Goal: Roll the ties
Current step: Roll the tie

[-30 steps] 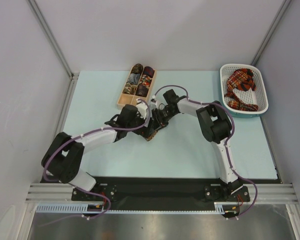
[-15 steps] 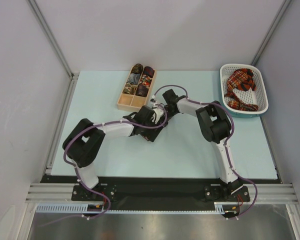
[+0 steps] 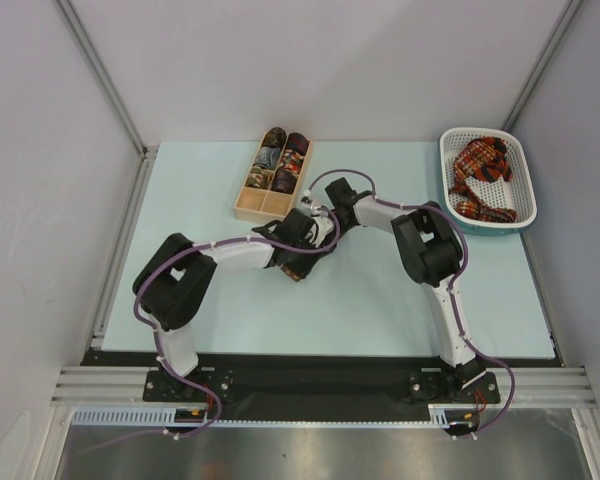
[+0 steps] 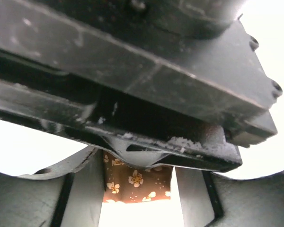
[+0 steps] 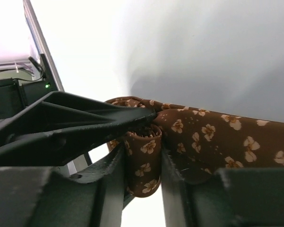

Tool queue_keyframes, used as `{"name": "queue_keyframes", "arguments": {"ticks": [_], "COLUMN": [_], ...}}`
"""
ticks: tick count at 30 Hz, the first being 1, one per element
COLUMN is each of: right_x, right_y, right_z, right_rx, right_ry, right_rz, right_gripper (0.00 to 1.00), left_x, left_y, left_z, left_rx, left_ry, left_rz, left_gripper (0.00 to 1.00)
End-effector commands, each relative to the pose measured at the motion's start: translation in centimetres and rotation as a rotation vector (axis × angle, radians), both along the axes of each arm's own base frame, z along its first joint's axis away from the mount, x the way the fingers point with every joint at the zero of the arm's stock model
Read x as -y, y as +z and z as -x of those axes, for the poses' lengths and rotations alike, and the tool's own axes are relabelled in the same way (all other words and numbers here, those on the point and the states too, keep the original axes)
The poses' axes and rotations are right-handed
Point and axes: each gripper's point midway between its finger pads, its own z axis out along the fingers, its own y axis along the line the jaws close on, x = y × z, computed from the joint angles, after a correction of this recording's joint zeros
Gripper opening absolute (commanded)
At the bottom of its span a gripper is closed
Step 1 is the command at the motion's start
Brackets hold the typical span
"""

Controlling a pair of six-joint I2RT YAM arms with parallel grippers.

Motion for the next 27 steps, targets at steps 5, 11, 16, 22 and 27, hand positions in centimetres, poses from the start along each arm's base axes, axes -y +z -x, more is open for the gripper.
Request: {"name": "queue_keyframes", "arguments": {"ticks": [5,11,16,22,27], "right_x": [1.1,1.6,1.4,0.7,0.7], "right_y": [-2.2,-1.1,-1.2,-1.9,-2.1], "right_z": [-1.0,-1.8,-1.4,-0.3,0.2], "right_rx": [0.056,0.079,0.069,0.057,0.049], "right_ry": [-0.056,-0.099,-0.086,-0.035,-0.027], "right_rz": [0.100,0.078,0.068,0.088,0.089], "right_gripper": [0.48,0.52,0.41,0.30,0.25], "left_x": [-1.6,-2.1,-2.1,-1.2,-0.9], "left_y": [-2.5,-2.4,-2.4,-1.5,-1.4], "left_z": [2.4,2.4,2.4,1.6,1.1], "left_rx": [-0.116,-0.117,-0.119,-0.101,-0.095], "left_ry": [0.007,0.026,0.025,0.019,0.014], "left_rz": [-0.060,-0.076,-0.076,-0.051,-0.057], "left_gripper": [0.52,0.50,0.51,0.77,0.80]}}
